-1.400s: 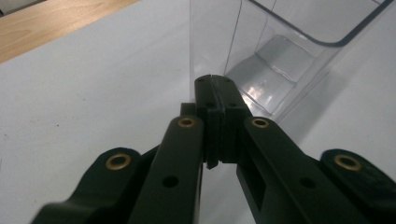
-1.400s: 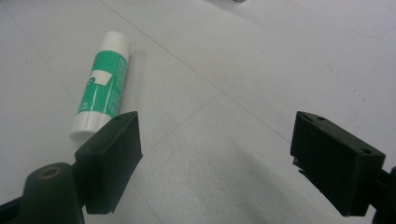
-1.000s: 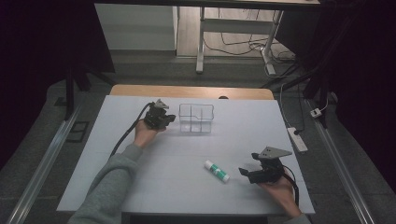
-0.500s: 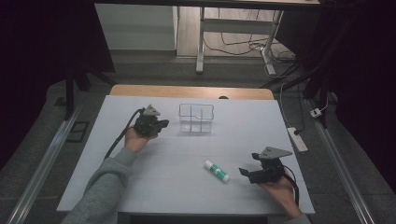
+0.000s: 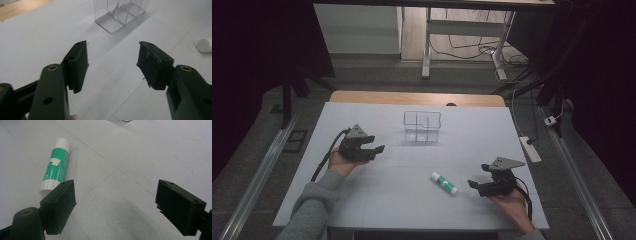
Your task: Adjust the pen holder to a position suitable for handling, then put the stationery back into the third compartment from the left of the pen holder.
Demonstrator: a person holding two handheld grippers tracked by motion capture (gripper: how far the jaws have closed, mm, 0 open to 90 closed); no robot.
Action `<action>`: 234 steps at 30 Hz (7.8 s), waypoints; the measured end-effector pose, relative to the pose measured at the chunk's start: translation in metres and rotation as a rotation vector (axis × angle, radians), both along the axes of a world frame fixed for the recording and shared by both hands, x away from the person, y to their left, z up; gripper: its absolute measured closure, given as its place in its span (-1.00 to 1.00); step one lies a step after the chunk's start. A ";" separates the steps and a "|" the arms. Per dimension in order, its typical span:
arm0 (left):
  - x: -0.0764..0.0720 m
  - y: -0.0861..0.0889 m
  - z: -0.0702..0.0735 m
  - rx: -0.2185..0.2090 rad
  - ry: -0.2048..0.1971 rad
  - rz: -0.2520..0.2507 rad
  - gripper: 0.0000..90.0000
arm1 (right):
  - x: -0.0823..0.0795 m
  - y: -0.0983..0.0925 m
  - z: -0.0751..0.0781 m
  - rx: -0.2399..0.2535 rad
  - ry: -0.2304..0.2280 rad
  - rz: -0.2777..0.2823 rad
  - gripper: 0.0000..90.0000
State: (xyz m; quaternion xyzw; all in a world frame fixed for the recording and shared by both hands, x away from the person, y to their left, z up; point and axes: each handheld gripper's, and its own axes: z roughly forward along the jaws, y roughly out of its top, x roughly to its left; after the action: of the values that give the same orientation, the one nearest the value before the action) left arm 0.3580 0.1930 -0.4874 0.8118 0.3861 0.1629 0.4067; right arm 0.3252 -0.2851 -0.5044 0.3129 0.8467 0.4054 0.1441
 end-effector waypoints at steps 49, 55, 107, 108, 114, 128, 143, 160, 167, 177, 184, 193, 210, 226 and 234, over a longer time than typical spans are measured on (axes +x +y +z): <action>-0.070 0.035 -0.030 0.018 0.011 0.058 -0.38 | -0.005 -0.001 0.003 0.007 -0.011 -0.006 -0.65; -0.070 0.033 -0.030 0.019 0.011 0.050 -0.39 | -0.005 0.002 0.006 0.013 0.000 -0.008 -0.64; -0.070 0.030 -0.031 0.043 0.014 0.040 -0.41 | 0.027 0.086 0.035 -0.070 0.063 0.120 -0.60; -0.070 0.030 -0.031 0.043 0.014 0.039 -0.41 | 0.028 0.089 0.036 -0.073 0.072 0.121 -0.60; -0.071 0.030 -0.030 0.040 0.015 0.038 -0.41 | 0.034 0.107 0.038 -0.105 0.080 0.140 -0.59; -0.071 0.030 -0.031 0.045 0.018 0.032 -0.41 | 0.039 0.136 0.029 -0.190 0.143 0.175 -0.49; -0.071 0.029 -0.032 0.056 0.020 0.028 -0.41 | 0.037 0.148 0.013 -0.292 0.202 0.196 -0.32; -0.070 0.029 -0.032 0.062 0.023 0.030 -0.42 | 0.036 0.151 0.003 -0.348 0.252 0.230 0.13; -0.070 0.029 -0.032 0.063 0.023 0.029 -0.42 | 0.035 0.152 0.001 -0.377 0.247 0.224 0.33; -0.070 0.030 -0.032 0.063 0.022 0.029 -0.42 | 0.036 0.150 0.000 -0.356 0.261 0.197 0.41; -0.070 0.030 -0.033 0.065 0.023 0.030 -0.41 | 0.038 0.144 0.007 -0.290 0.265 0.187 0.42; -0.070 0.030 -0.033 0.067 0.025 0.028 -0.41 | 0.039 0.130 0.024 -0.194 0.219 0.158 0.42; -0.070 0.030 -0.033 0.069 0.029 0.026 -0.41 | 0.036 0.121 0.042 -0.132 0.145 0.135 0.42; -0.070 0.029 -0.033 0.072 0.028 0.025 -0.41 | 0.034 0.114 0.054 -0.074 0.082 0.121 0.42; -0.070 0.029 -0.034 0.075 0.028 0.025 -0.41 | 0.036 0.113 0.062 -0.034 0.053 0.108 0.42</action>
State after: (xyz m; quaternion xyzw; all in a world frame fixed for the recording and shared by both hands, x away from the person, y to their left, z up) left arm 0.2883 0.2219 -0.5209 0.8236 0.3957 0.1708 0.3686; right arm 0.3615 -0.1718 -0.4422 0.2749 0.8725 0.3899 0.1050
